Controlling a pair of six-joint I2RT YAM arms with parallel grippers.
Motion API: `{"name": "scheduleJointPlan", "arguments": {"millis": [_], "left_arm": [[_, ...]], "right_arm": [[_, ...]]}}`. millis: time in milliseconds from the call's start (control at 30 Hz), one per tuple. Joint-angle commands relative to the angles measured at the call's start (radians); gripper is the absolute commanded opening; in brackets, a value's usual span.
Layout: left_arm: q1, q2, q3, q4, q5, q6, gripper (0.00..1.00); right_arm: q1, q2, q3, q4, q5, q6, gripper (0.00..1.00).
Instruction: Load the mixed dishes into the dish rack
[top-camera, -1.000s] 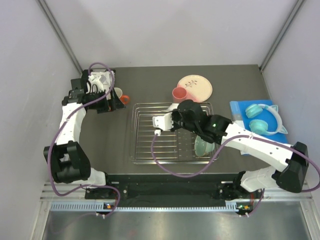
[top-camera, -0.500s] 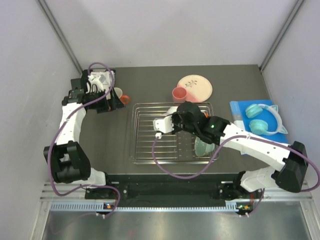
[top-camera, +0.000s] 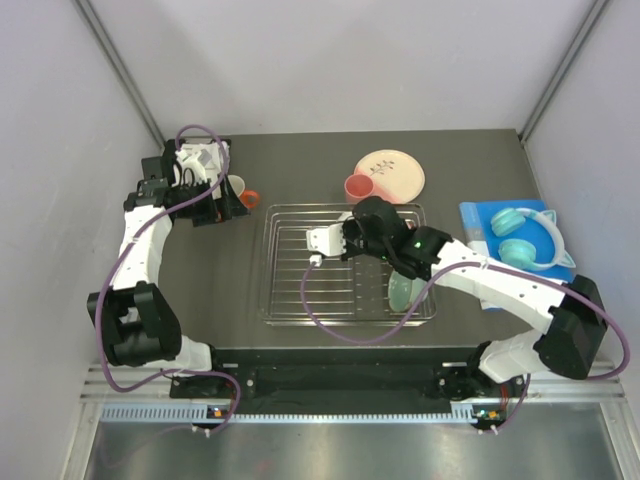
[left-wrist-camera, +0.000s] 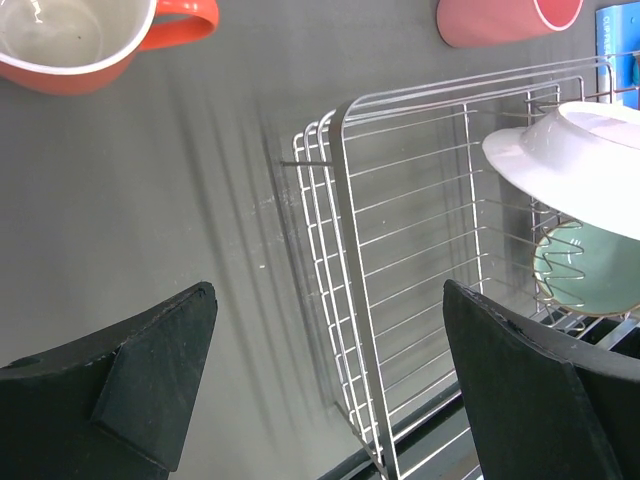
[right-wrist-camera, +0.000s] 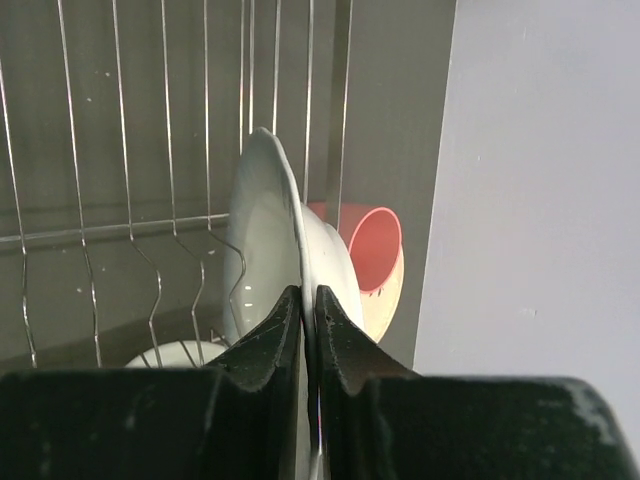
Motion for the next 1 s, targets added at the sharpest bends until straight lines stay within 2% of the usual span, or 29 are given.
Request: {"name": "scheduleJointPlan", "arguments": {"millis": [0, 33, 100, 200, 500, 567, 633, 800, 967], "left_arm": [[0.002, 0.004, 0.04, 0.041, -0.001, 0.01, 0.99], [0.002, 0.006, 0.04, 0.041, 0.001, 0.01, 0.99], [0.0, 0.009, 0.04, 0.042, -0.002, 0.011, 0.99], [0.002, 0.009, 0.037, 0.041, -0.005, 0.014, 0.99], [0.002, 0.009, 0.036, 0.045, -0.007, 0.015, 0.99], [0.002, 0.011, 0.039, 0.047, -0.011, 0.015, 0.99], [0.002, 0.011, 0.049, 0.047, -0.016, 0.011, 0.99], [0.0, 0.018, 0.074, 0.045, -0.011, -0.001, 0.99], [0.002, 0.008, 0.082, 0.039, -0.013, -0.002, 0.99]], "right_arm": [[-0.031, 0.003, -0.009, 0.149, 0.02, 0.046, 0.11], [-0.037, 0.005, -0.015, 0.153, 0.02, 0.061, 0.18], [-0.041, 0.006, -0.018, 0.15, 0.019, 0.074, 0.2], [-0.054, 0.002, -0.027, 0.149, 0.022, 0.097, 0.3], [-0.066, -0.049, -0.067, 0.132, 0.045, 0.135, 0.35], [-0.066, -0.069, -0.08, 0.109, 0.034, 0.155, 0.54], [-0.063, -0.11, -0.099, 0.07, 0.016, 0.189, 0.66], [-0.066, -0.211, -0.182, 0.087, -0.003, 0.248, 0.7], [-0.063, -0.262, -0.19, 0.054, -0.023, 0.278, 0.7]]}}
